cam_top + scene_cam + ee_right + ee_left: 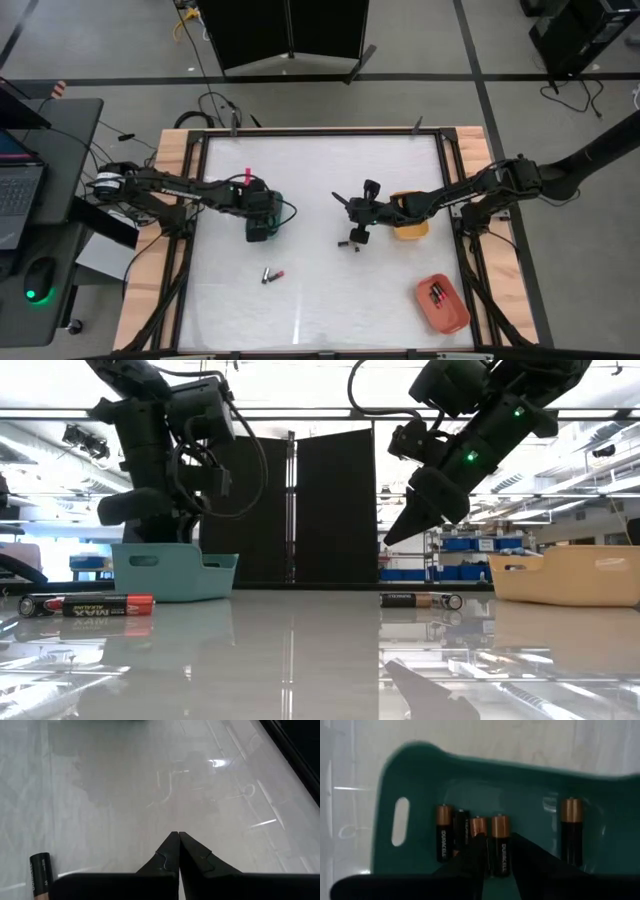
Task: Sort batteries
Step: Put the silver battery into the yellow bin
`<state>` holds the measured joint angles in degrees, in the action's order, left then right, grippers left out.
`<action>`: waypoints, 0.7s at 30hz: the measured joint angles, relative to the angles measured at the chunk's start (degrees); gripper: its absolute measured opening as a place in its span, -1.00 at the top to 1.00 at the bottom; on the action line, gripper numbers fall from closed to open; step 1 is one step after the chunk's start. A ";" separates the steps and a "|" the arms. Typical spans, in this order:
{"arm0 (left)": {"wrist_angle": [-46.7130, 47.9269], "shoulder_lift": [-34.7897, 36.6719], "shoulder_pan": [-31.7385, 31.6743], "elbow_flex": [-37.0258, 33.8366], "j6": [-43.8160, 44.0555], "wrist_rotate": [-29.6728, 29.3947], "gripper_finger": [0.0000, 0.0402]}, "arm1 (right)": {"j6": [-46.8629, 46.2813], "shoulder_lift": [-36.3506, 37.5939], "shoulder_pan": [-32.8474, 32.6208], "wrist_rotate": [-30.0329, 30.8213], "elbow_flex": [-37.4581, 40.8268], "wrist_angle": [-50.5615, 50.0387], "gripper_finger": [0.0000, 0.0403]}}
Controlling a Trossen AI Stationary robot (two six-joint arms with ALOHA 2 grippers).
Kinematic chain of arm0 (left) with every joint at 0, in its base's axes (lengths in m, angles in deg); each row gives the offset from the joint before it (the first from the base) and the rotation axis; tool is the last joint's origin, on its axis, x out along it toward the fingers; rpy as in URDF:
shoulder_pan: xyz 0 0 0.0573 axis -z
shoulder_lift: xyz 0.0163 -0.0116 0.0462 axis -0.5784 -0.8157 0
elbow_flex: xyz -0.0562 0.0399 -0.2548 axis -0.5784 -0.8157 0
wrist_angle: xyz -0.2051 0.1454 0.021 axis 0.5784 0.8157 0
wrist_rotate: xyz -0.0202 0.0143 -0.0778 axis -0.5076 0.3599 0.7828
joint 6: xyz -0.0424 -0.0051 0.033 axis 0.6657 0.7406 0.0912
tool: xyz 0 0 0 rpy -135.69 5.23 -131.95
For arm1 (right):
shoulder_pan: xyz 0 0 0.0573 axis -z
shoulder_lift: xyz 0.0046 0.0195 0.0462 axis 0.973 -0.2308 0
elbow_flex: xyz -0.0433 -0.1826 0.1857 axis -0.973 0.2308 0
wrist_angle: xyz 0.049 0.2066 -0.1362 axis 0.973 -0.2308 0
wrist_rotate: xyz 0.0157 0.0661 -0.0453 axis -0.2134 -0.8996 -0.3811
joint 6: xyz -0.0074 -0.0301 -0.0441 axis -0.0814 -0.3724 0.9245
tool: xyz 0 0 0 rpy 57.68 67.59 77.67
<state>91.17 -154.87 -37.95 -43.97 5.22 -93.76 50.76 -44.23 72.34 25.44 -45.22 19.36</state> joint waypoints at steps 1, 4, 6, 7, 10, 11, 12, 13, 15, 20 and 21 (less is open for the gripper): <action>0.07 0.00 0.00 0.33 -0.14 0.00 0.52 | 0.00 0.00 0.02 -0.28 0.00 0.00 0.95; 1.23 0.00 0.03 1.91 -1.51 -0.10 0.52 | 0.00 0.00 0.01 -0.75 0.00 0.00 0.95; 3.60 0.00 0.41 3.85 -2.40 -1.22 0.51 | 0.04 0.00 0.00 -0.76 0.00 -0.02 0.95; 4.98 0.02 0.70 5.02 -3.08 -2.29 0.51 | 0.07 0.00 0.00 -0.76 0.00 -0.02 0.95; 9.32 0.32 2.16 8.69 -3.04 -5.15 0.52 | 0.13 0.00 0.00 -0.76 0.00 -0.06 0.95; 10.29 0.59 2.81 9.94 -2.43 -5.66 0.53 | 0.15 0.00 0.00 -0.76 0.00 -0.15 0.95; 11.06 0.88 3.54 11.10 -1.54 -5.84 0.55 | 0.15 0.00 0.00 -0.77 0.00 -0.32 0.95; 11.77 1.23 4.36 12.12 -0.32 -5.79 0.58 | 0.15 0.00 0.00 -0.78 0.00 -0.47 0.95; 12.87 1.95 6.34 13.53 3.35 -4.55 0.66 | 0.15 0.00 0.00 -0.78 0.00 -0.55 0.95; 14.01 3.53 12.91 14.11 20.60 2.34 0.93 | -0.33 0.00 -0.21 -0.78 0.00 -0.51 0.95; 14.30 3.46 14.73 14.10 25.05 2.97 0.96 | -0.61 0.00 -0.28 -0.79 0.00 -0.50 0.95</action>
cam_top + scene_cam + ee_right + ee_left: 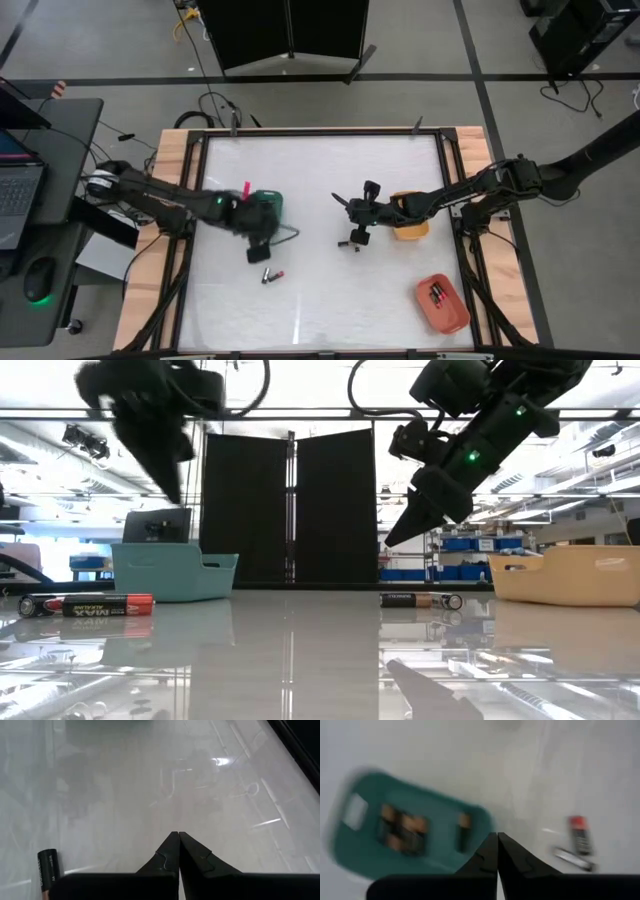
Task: Sort batteries
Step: Put the silver battery into the yellow bin
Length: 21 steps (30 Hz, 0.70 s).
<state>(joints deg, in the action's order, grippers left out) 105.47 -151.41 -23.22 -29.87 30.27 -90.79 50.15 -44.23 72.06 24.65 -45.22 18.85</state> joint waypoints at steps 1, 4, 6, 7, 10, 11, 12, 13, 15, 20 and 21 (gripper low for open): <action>0.46 -0.03 1.99 -0.04 4.26 0.07 0.97 | -0.37 0.00 -0.10 -0.01 0.00 0.00 0.95; 0.62 -0.67 7.66 -0.02 15.77 0.38 0.94 | -0.89 0.00 -0.60 -0.01 0.00 0.12 0.95; 0.42 -0.82 10.93 -0.63 23.57 0.48 0.93 | -0.93 0.00 -1.12 -0.01 0.00 0.17 0.95; 0.03 -0.73 12.22 -0.93 27.40 0.48 0.92 | -1.11 0.00 -1.36 -0.01 0.00 0.23 0.95; -0.95 -0.75 15.54 -1.64 38.67 0.51 0.92 | -1.32 0.00 -2.11 -0.06 0.00 0.57 0.95; -0.69 -0.77 16.51 -1.69 41.59 0.53 0.91 | -1.35 0.00 -2.33 -0.06 0.00 0.64 0.95; -1.13 -1.14 17.25 -1.67 44.31 0.44 0.90 | -1.34 0.00 -2.60 -0.06 0.00 0.55 0.95; -1.73 -1.55 17.76 -1.63 46.85 0.28 0.89 | -1.32 0.00 -2.81 -0.14 0.00 0.61 0.95; -1.82 -2.68 18.82 -1.66 50.93 -0.34 0.85 | -1.25 0.00 -3.19 -0.38 0.00 0.62 0.95; -5.30 -7.57 19.12 -1.68 55.54 -0.73 0.64 | -0.71 0.00 -4.56 -0.62 0.00 0.51 0.95; -6.71 -8.58 19.08 -1.68 55.70 -0.62 0.59 | -0.31 0.00 -4.90 -0.80 0.00 0.43 0.95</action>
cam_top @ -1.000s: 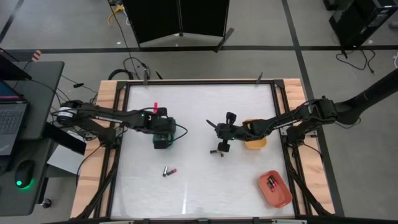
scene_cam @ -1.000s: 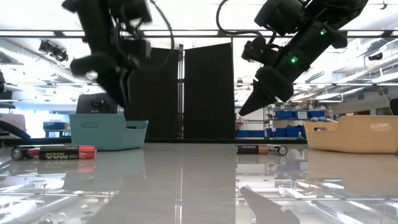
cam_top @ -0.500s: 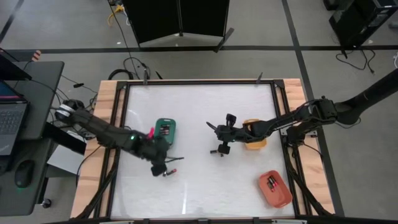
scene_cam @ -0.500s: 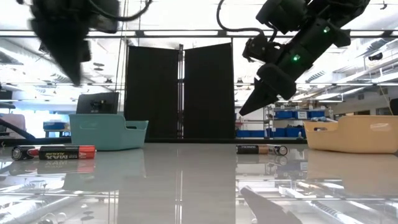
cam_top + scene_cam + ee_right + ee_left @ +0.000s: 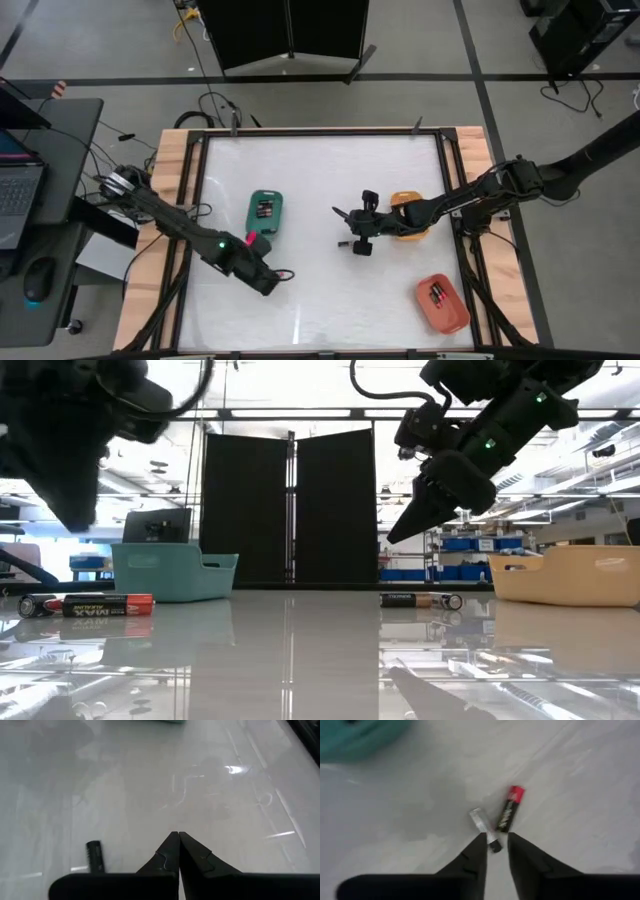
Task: Sort batteries
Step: Put the silver battery into the yellow bin
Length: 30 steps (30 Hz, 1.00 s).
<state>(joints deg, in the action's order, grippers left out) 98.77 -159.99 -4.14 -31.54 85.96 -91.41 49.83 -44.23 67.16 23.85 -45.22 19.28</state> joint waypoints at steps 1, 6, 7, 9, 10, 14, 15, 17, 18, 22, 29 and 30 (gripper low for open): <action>-1.61 -0.96 -0.01 0.00 0.00 0.00 0.52 | 0.43 0.00 -0.31 -0.30 0.00 -0.06 0.95; -3.08 -5.04 -0.44 0.02 2.27 0.60 0.26 | 1.42 0.00 -1.55 -0.86 0.00 -0.02 0.95; -3.07 -5.58 -0.46 0.02 3.11 0.73 0.23 | 1.57 0.00 -1.82 -0.86 0.00 0.02 0.95; -3.02 -6.63 -0.44 0.02 4.80 0.84 0.18 | 2.00 0.00 -2.29 -0.86 0.00 0.05 0.95; -2.98 -7.11 -0.44 0.02 5.28 1.02 0.16 | 2.14 0.00 -2.51 -0.87 0.00 0.05 0.95; -3.08 -8.07 -0.46 0.02 6.24 0.99 0.14 | 2.19 0.00 -3.41 -0.87 0.00 0.07 0.95; -3.08 -8.33 -0.46 0.02 6.44 0.97 0.14 | 2.19 0.00 -3.65 -0.88 0.00 0.08 0.95; -3.14 -8.92 -0.46 0.02 7.30 0.93 0.14 | 2.19 0.00 -4.22 -0.86 0.00 0.08 0.95; -3.15 -9.24 -0.46 0.02 7.45 0.92 0.14 | 2.17 0.00 -4.51 -0.88 0.00 0.08 0.95; -3.28 -11.15 -0.46 0.02 7.47 0.86 0.14 | 2.11 0.00 -5.64 -0.88 0.00 0.08 0.95; -3.00 -12.32 -0.48 0.04 7.48 0.55 0.14 | 2.00 0.00 -6.82 -0.88 0.00 0.05 0.95; -2.85 -12.32 -0.48 0.05 7.48 0.55 0.14 | 2.00 0.00 -6.90 -0.86 0.00 0.07 0.95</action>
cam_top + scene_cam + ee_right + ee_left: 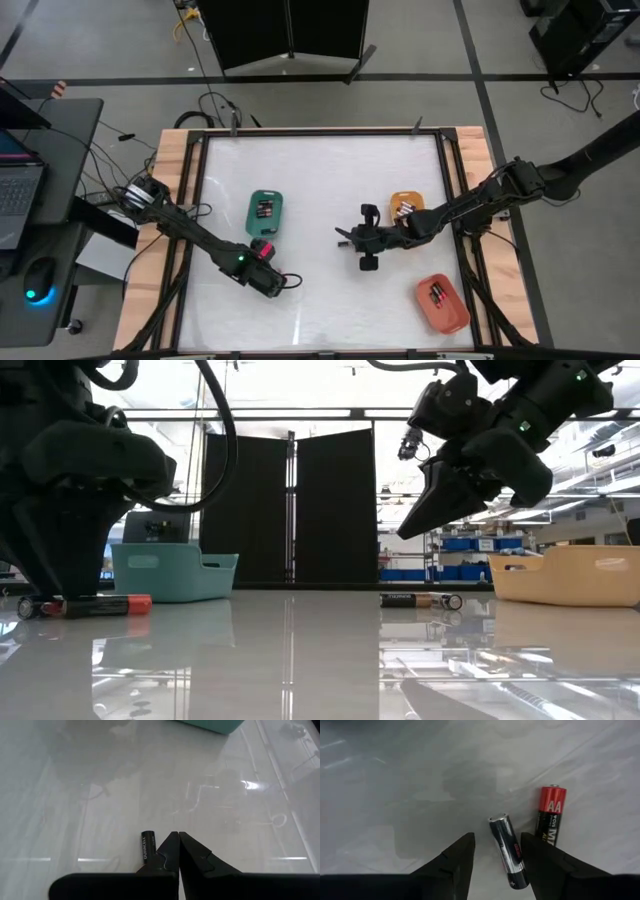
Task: Sort batteries
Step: Put the silver battery into the yellow bin
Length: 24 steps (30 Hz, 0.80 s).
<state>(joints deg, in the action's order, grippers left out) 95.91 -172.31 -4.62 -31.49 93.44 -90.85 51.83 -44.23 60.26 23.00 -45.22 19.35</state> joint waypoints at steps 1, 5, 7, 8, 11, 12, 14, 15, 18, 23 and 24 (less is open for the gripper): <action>0.15 0.00 0.00 0.01 0.00 0.00 0.15 | 0.00 0.00 -0.03 0.00 0.00 -0.01 0.95; 1.93 0.00 -0.02 0.03 -0.35 0.20 0.24 | 0.00 0.00 -0.05 0.00 0.00 -0.02 0.95; 2.76 0.00 -0.02 0.03 -1.60 0.20 0.34 | -0.02 0.00 -0.05 0.00 0.00 -0.02 0.95; 3.01 -0.02 -0.02 0.03 -2.22 0.19 0.40 | -0.02 0.00 -0.05 0.00 0.00 0.00 0.95; 3.42 -0.02 -0.02 0.03 -4.78 0.15 0.61 | -0.02 0.00 -0.05 0.00 0.00 -0.01 0.95; 3.43 -0.02 -0.01 0.03 -5.63 0.11 0.69 | -0.02 0.00 -0.05 0.00 0.00 -0.02 0.95; 3.46 0.00 0.00 0.03 -7.34 0.07 0.79 | -0.02 0.00 -0.05 0.00 0.00 -0.02 0.95; 3.44 0.00 0.10 0.03 -7.90 0.04 0.79 | -0.02 0.00 -0.05 0.00 0.00 -0.02 0.95; 3.68 -0.02 0.54 0.41 -9.48 -0.11 0.79 | -0.03 0.00 -0.16 0.46 0.00 -0.02 0.95; 8.96 -0.23 0.96 6.23 -13.14 -2.01 0.79 | 0.04 0.00 -1.67 3.18 0.00 -0.62 0.95; 10.57 -0.22 0.95 7.96 -14.23 -3.63 0.79 | 0.06 0.02 -2.15 3.82 0.00 -1.05 0.95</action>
<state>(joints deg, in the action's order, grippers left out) 106.49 -172.53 -3.67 -23.52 79.22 -94.48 51.89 -44.21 58.11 26.82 -45.22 18.31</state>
